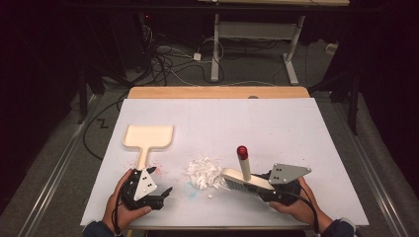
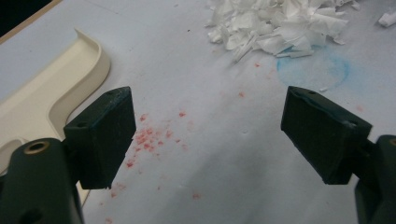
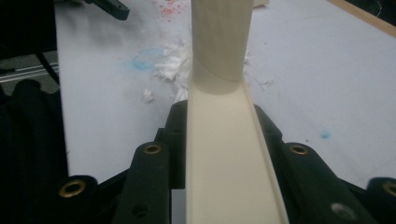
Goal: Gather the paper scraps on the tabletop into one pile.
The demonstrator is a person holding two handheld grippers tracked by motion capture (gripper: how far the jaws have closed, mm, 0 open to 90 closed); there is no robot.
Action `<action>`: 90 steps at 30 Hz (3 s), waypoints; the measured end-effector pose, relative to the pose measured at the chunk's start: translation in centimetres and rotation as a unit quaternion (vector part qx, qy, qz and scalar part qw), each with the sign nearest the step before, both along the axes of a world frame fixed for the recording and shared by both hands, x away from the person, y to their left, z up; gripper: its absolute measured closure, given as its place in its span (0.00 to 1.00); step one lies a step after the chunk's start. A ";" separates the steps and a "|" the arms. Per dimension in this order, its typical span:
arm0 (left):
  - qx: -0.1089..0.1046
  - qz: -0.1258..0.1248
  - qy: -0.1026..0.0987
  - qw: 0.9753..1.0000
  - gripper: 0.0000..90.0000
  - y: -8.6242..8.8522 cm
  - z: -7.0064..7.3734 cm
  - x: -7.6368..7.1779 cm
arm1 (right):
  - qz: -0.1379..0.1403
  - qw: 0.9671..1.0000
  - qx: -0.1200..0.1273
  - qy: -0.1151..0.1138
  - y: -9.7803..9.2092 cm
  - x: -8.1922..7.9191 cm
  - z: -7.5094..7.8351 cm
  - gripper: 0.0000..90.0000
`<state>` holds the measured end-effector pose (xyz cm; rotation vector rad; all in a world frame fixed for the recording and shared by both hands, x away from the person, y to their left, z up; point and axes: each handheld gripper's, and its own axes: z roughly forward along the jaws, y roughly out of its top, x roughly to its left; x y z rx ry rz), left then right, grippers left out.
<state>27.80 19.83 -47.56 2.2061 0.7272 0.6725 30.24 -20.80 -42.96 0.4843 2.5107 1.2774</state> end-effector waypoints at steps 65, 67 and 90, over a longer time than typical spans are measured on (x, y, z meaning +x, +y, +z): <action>0.000 -0.001 -0.001 1.000 0.19 0.1 0.0 0.0 | 0.096 0.994 0.043 0.008 4.5 -1.4 -0.6 0.75; 0.000 -0.001 0.000 1.000 0.19 0.1 0.0 0.0 | 0.080 0.996 0.039 -0.006 4.4 -1.0 -0.5 0.75; 0.003 0.002 -0.002 1.000 0.19 0.1 0.1 -0.1 | -0.020 0.997 0.069 -0.002 -4.5 -1.5 2.9 0.75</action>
